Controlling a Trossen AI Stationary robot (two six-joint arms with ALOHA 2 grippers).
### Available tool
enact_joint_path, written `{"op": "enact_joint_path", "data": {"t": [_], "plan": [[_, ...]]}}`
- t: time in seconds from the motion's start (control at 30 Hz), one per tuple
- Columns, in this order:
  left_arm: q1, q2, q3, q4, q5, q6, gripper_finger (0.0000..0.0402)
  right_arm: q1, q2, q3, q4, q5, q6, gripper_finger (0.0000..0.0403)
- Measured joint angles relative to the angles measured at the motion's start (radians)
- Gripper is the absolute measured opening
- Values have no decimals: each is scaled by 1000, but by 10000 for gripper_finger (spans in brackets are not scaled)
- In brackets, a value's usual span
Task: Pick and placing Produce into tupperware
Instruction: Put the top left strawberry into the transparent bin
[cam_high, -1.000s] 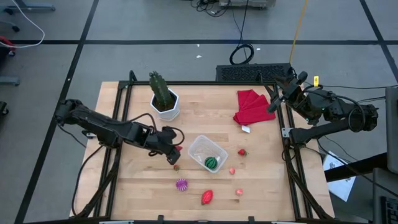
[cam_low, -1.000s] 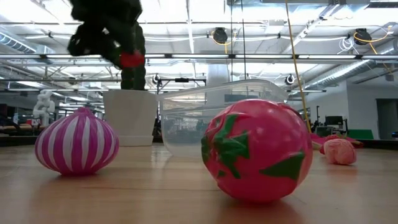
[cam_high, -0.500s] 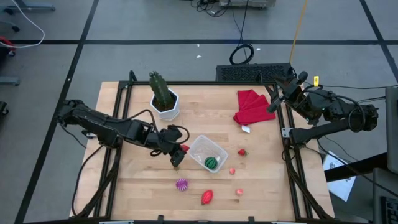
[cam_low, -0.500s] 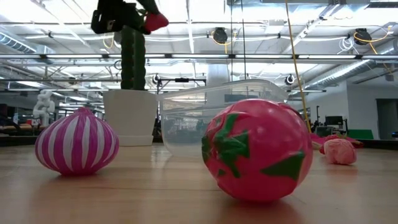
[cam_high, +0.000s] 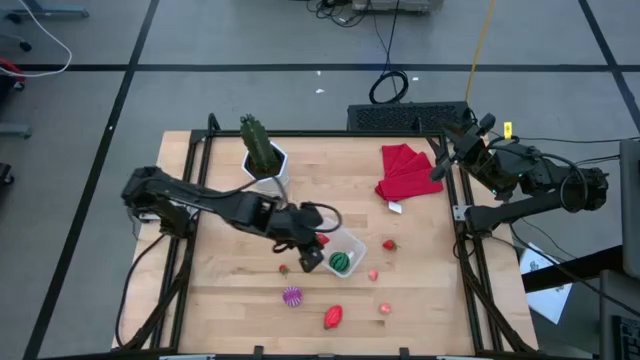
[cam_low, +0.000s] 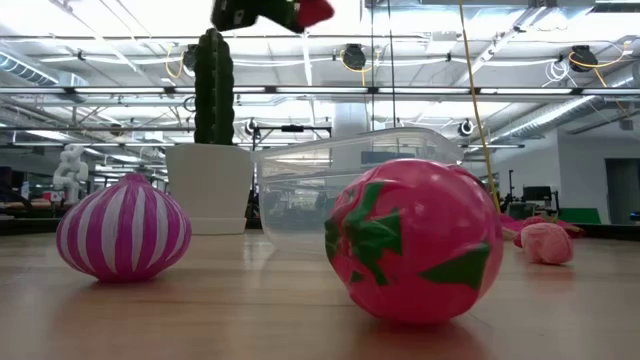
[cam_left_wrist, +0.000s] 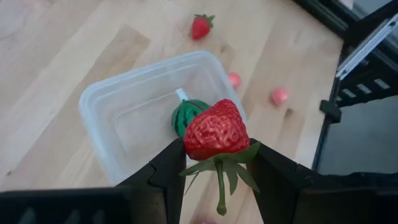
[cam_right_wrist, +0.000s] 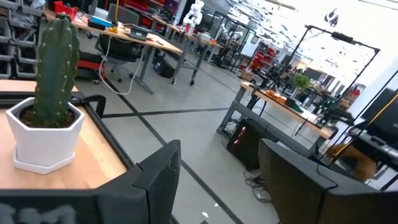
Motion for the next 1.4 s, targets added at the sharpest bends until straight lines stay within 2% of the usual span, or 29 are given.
{"op": "enact_joint_path", "data": {"t": [0.23,0.43,0.57,0.73,0.93,1.07,1.4], "plan": [[18,171,214,-229,67,10,152,0,-9,0,90,10,-119,209],[34,273,310,-259,112,-3,152,-1,-13,0,190,136,-252,209],[59,325,323,-259,134,-12,152,-1,-14,0,221,137,-304,209],[96,383,323,-257,194,-22,153,-1,-13,0,217,136,-304,209],[130,434,323,-260,203,-30,153,-1,-13,0,216,136,-304,209],[150,461,323,-261,247,-37,153,-1,-13,0,213,135,-304,209],[172,486,323,-279,250,-58,153,-1,-13,0,211,134,-304,209]]}}
